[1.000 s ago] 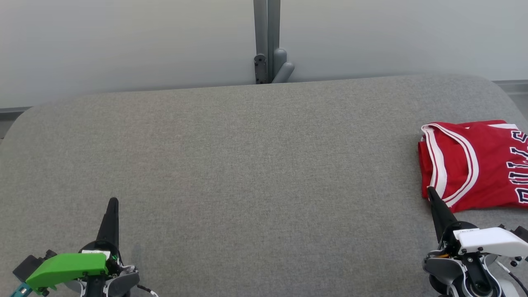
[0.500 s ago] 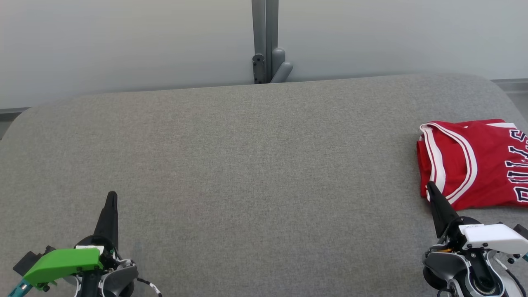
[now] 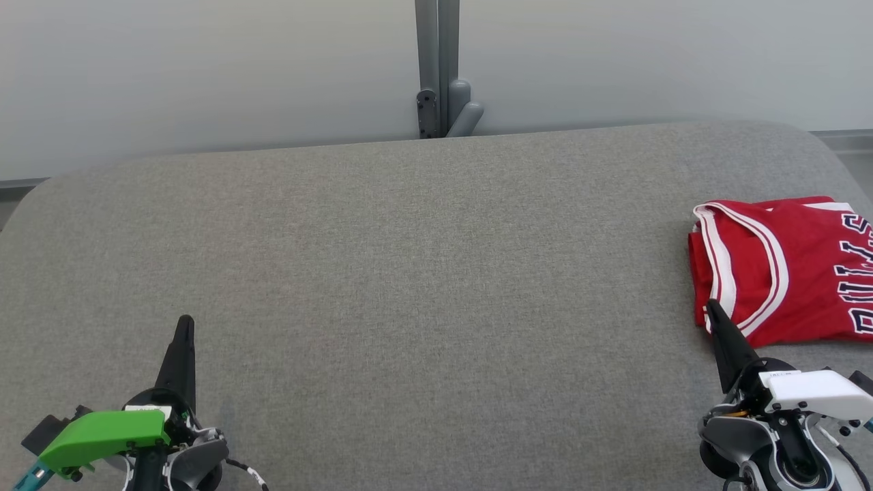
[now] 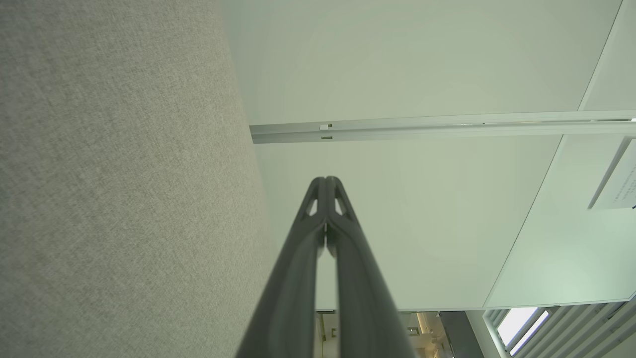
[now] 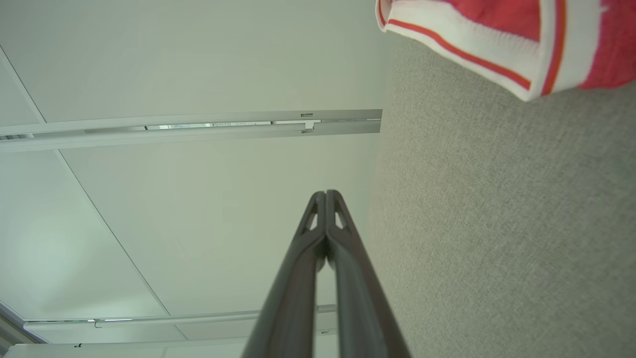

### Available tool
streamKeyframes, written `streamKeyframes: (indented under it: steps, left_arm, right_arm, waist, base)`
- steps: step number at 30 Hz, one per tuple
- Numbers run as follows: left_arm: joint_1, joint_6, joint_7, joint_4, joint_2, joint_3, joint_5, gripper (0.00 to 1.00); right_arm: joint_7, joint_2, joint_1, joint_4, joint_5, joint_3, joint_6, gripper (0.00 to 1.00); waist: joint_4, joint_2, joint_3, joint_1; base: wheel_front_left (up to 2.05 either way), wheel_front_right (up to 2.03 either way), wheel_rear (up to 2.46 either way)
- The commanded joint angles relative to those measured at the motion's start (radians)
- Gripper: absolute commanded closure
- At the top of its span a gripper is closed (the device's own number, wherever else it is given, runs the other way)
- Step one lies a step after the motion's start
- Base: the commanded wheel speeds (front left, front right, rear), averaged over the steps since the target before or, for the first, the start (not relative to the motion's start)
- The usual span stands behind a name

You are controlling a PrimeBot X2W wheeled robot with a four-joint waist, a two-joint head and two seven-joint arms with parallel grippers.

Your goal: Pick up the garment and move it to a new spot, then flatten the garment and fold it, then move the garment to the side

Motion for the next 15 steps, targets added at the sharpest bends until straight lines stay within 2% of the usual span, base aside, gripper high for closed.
streamKeyframes:
  steps: [1, 15]
  left_arm:
    - [-0.011, 0.001, 0.002, -0.001, 0.007, 0.005, -0.001, 1.00]
    - [-0.011, 0.001, 0.002, -0.001, 0.006, 0.006, 0.000, 1.00]
  right_arm:
    - [0.004, -0.002, -0.008, -0.004, 0.007, -0.003, 0.000, 1.00]
    - [0.004, -0.002, -0.007, -0.004, 0.007, -0.002, 0.000, 1.00]
  waist:
    - [0.000, 0.0102, 0.000, 0.0000]
    - [0.000, 0.0102, 0.000, 0.0000]
  base:
    - [0.00, 0.00, 0.00]
    - [0.00, 0.00, 0.00]
